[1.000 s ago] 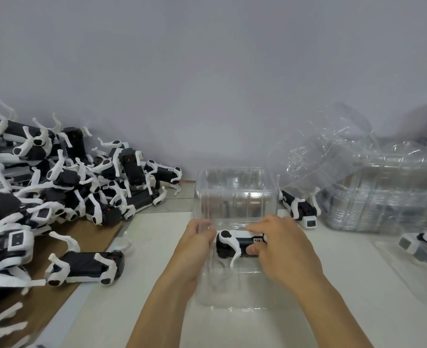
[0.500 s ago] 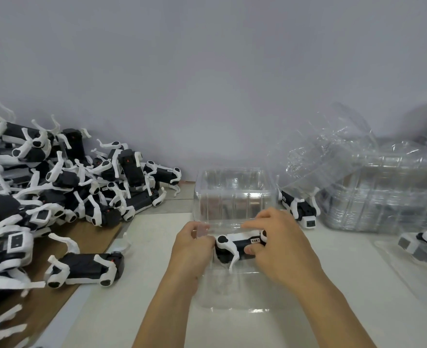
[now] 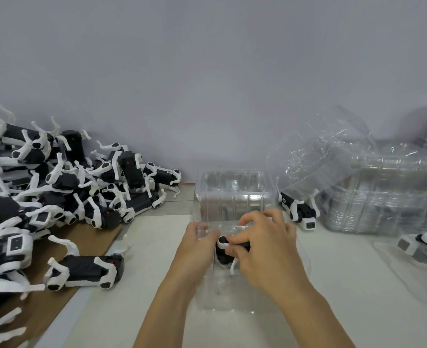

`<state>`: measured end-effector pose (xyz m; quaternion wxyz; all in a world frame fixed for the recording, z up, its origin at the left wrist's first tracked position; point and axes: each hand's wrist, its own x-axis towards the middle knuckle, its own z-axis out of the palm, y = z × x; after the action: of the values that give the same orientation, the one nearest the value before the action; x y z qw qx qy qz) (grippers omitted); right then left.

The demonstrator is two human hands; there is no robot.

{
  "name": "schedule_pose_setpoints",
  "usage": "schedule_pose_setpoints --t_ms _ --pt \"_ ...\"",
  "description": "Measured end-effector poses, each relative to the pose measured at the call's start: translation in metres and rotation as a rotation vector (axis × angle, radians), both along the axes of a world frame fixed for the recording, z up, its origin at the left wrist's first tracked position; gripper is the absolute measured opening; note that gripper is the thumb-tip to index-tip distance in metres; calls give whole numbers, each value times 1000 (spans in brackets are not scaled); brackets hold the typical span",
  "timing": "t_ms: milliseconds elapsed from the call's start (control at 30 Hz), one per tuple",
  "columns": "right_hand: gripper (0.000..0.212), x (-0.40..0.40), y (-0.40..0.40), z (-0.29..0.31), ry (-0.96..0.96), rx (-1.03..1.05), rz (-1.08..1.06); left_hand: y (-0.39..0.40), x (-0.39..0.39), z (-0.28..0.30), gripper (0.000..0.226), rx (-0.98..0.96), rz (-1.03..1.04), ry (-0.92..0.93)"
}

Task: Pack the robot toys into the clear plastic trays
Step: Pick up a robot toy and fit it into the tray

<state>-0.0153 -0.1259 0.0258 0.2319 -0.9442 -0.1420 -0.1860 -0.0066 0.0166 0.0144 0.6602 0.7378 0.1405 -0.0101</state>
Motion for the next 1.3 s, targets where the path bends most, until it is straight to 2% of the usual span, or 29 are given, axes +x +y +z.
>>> schedule_pose_setpoints --t_ms 100,233,333,433,600,767,933,1133,1300 --pt "12 0 0 -1 -3 13 1 3 0 -2 39 4 -50 -3" --pt "16 2 -4 3 57 42 11 2 1 -3 40 26 -22 -18" --pt "33 4 -14 14 138 97 -28 1 3 -3 37 7 10 -29" --pt "41 4 -37 24 156 12 -150 1 4 -4 33 2 35 -27" --pt "23 1 -59 27 297 92 -148 1 3 -4 33 9 35 -26" --pt "9 5 -50 22 190 133 -166 5 2 -2 38 112 -27 -29" --pt "9 6 -45 15 86 191 -195 6 2 0 42 151 -39 -36" --pt "9 10 -44 6 109 191 -235 3 1 0 46 150 -40 -30" --pt "13 15 -46 4 155 114 -237 0 0 0 47 122 -14 -31"
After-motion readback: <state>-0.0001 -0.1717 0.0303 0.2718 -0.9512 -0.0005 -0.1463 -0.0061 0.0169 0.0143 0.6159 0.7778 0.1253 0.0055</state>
